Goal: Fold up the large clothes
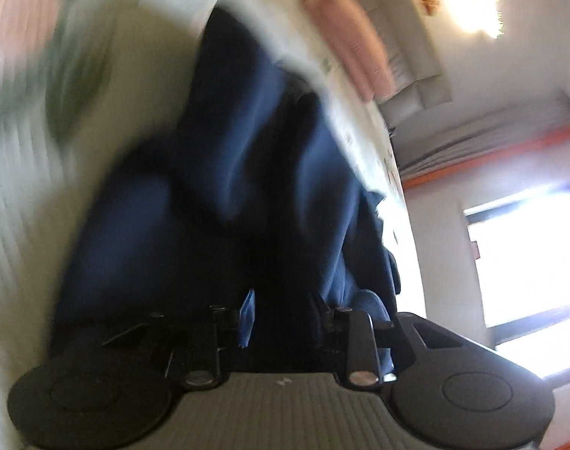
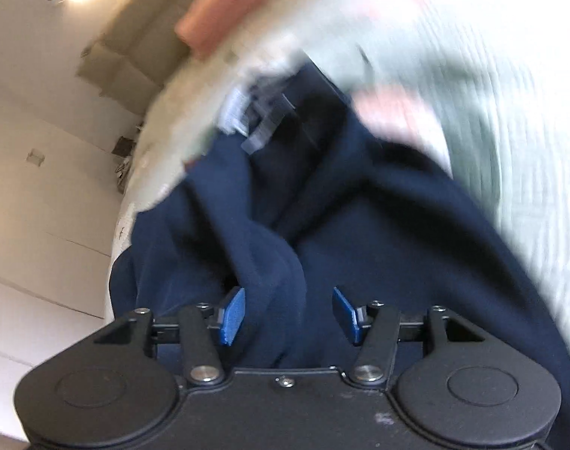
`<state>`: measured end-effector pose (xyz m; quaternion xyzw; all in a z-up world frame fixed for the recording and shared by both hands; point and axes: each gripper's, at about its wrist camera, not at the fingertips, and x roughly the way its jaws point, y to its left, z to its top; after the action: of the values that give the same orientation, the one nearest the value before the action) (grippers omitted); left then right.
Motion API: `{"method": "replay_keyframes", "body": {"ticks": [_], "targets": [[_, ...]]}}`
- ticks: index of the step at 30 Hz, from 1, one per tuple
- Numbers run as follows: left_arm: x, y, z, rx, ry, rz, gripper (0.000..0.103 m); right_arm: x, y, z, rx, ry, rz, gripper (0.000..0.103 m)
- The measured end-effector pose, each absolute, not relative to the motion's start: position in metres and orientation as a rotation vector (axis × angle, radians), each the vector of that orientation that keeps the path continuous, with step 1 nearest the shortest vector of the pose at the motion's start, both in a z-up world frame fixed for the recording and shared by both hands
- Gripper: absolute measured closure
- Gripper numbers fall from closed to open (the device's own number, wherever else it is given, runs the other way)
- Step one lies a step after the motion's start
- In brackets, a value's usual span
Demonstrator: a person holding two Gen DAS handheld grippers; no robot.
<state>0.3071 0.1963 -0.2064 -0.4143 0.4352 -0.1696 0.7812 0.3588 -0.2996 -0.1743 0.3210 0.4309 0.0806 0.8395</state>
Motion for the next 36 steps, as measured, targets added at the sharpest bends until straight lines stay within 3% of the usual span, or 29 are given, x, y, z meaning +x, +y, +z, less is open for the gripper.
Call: {"method": "replay_keyframes", "body": {"ticks": [3,5,6,7,10,12,15,19,20,23,25,29,31,32,33,36], "targets": [[0.321,0.179,-0.166,-0.825,0.861,-0.463,0.070,0.364,-0.262,-0.141,0.525,0.818,0.278,0.038],[0.338,0.148,-0.153,-0.809,0.845,-0.548,0.069,0.366,-0.234,-0.135,0.463,0.791,0.343,0.048],[0.346,0.135,-0.155,-0.803,0.861,-0.585,0.069,0.368,-0.221,-0.137,0.436,0.799,0.358,0.059],[0.354,0.120,-0.161,-0.794,0.884,-0.619,0.069,0.371,-0.207,-0.142,0.412,0.812,0.371,0.063],[0.367,0.095,-0.203,-0.762,1.034,-0.611,0.074,0.374,-0.183,-0.174,0.379,0.885,0.409,0.063],[0.361,0.103,-0.240,-0.796,1.128,-0.589,0.098,0.373,-0.168,-0.202,0.300,0.961,0.411,0.064],[0.334,0.137,-0.276,-0.975,1.195,-0.570,0.100,0.353,-0.166,-0.205,0.198,0.909,0.444,0.068],[0.303,0.161,-0.267,-0.929,1.166,-0.545,0.098,0.347,-0.186,-0.174,0.216,0.887,0.438,0.065],[0.302,0.162,-0.258,-0.906,1.136,-0.549,0.093,0.347,-0.191,-0.165,0.215,0.859,0.426,0.062],[0.310,0.153,-0.228,-0.883,1.021,-0.638,0.092,0.358,-0.190,-0.146,0.205,0.770,0.387,0.062],[0.318,0.145,-0.211,-0.884,0.927,-0.710,0.090,0.369,-0.182,-0.149,0.186,0.755,0.317,0.062],[0.334,0.123,-0.205,-0.928,0.839,-0.757,0.075,0.377,-0.180,-0.182,0.111,0.845,0.192,0.063],[0.348,0.108,-0.220,-0.872,0.890,-0.709,0.075,0.362,-0.189,-0.194,0.082,0.859,0.181,0.062],[0.351,0.103,-0.232,-0.820,0.937,-0.664,0.081,0.354,-0.193,-0.200,0.059,0.862,0.158,0.056],[0.354,0.099,-0.246,-0.777,1.002,-0.613,0.100,0.347,-0.196,-0.205,0.044,0.875,0.134,0.045],[0.352,0.120,-0.279,-0.944,1.045,-0.613,0.100,0.328,-0.222,-0.212,0.177,0.887,0.165,0.040]]}}
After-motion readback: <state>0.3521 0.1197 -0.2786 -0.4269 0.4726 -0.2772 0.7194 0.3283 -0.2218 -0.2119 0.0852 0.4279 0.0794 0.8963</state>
